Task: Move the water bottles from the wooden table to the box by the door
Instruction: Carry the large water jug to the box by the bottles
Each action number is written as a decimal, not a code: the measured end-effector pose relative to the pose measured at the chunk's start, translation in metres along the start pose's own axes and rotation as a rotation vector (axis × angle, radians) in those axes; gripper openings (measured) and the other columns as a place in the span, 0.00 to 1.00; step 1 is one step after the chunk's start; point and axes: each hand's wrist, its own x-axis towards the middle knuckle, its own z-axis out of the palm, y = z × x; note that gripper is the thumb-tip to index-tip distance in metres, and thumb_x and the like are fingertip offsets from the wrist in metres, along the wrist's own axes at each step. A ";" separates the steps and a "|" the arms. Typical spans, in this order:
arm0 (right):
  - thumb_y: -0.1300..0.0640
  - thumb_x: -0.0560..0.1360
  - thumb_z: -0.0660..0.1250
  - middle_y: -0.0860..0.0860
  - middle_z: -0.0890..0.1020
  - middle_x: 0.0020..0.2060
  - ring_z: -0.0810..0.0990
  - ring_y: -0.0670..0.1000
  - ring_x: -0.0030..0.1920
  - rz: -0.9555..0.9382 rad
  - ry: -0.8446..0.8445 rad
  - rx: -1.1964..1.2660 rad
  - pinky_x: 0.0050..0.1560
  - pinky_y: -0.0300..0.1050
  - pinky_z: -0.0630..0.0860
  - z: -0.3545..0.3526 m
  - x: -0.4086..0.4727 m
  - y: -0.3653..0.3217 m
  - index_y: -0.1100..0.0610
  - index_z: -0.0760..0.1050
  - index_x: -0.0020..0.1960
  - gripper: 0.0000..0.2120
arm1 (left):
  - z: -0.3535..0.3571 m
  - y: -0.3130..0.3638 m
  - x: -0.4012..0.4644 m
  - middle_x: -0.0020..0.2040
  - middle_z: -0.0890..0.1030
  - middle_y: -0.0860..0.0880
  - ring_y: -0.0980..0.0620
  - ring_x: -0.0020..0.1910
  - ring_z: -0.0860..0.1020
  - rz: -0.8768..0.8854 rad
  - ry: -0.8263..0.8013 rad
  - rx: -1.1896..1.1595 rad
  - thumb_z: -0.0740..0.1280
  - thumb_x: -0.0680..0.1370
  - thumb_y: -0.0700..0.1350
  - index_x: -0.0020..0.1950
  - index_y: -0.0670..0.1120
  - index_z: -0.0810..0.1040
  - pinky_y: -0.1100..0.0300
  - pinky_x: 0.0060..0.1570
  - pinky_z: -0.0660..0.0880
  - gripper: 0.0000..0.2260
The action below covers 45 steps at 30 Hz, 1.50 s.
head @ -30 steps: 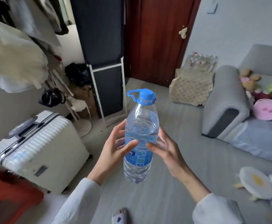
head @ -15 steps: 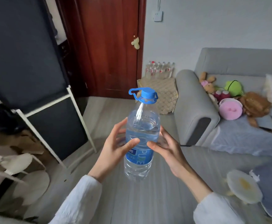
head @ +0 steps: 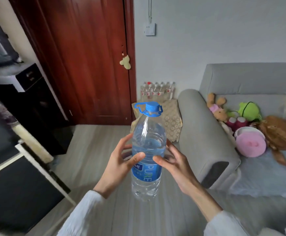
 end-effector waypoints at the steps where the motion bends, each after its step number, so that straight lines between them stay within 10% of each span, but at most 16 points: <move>1: 0.60 0.69 0.71 0.43 0.82 0.55 0.80 0.48 0.55 -0.004 -0.002 -0.006 0.50 0.34 0.76 -0.010 0.023 -0.003 0.39 0.74 0.56 0.22 | 0.004 0.000 0.025 0.52 0.80 0.49 0.57 0.49 0.81 0.009 0.001 0.003 0.70 0.70 0.41 0.61 0.59 0.69 0.65 0.47 0.78 0.23; 33: 0.62 0.68 0.72 0.45 0.79 0.58 0.80 0.48 0.55 0.177 0.161 -0.087 0.54 0.44 0.78 -0.237 0.649 0.080 0.44 0.70 0.59 0.24 | 0.037 -0.127 0.719 0.46 0.82 0.58 0.56 0.49 0.82 -0.143 -0.233 -0.047 0.74 0.63 0.49 0.54 0.71 0.72 0.66 0.42 0.77 0.26; 40: 0.65 0.65 0.74 0.44 0.77 0.56 0.78 0.40 0.52 0.293 0.023 -0.155 0.41 0.30 0.76 -0.344 0.770 0.128 0.44 0.66 0.61 0.31 | 0.100 -0.185 0.842 0.53 0.80 0.54 0.53 0.55 0.79 -0.253 -0.174 0.005 0.73 0.67 0.35 0.63 0.62 0.68 0.59 0.50 0.79 0.32; 45: 0.60 0.63 0.76 0.42 0.74 0.60 0.74 0.44 0.60 0.362 -0.040 -0.249 0.57 0.40 0.76 -0.410 0.845 0.174 0.39 0.64 0.60 0.34 | 0.140 -0.230 0.919 0.54 0.77 0.51 0.53 0.57 0.77 -0.342 -0.155 0.056 0.73 0.66 0.32 0.57 0.62 0.67 0.64 0.49 0.77 0.32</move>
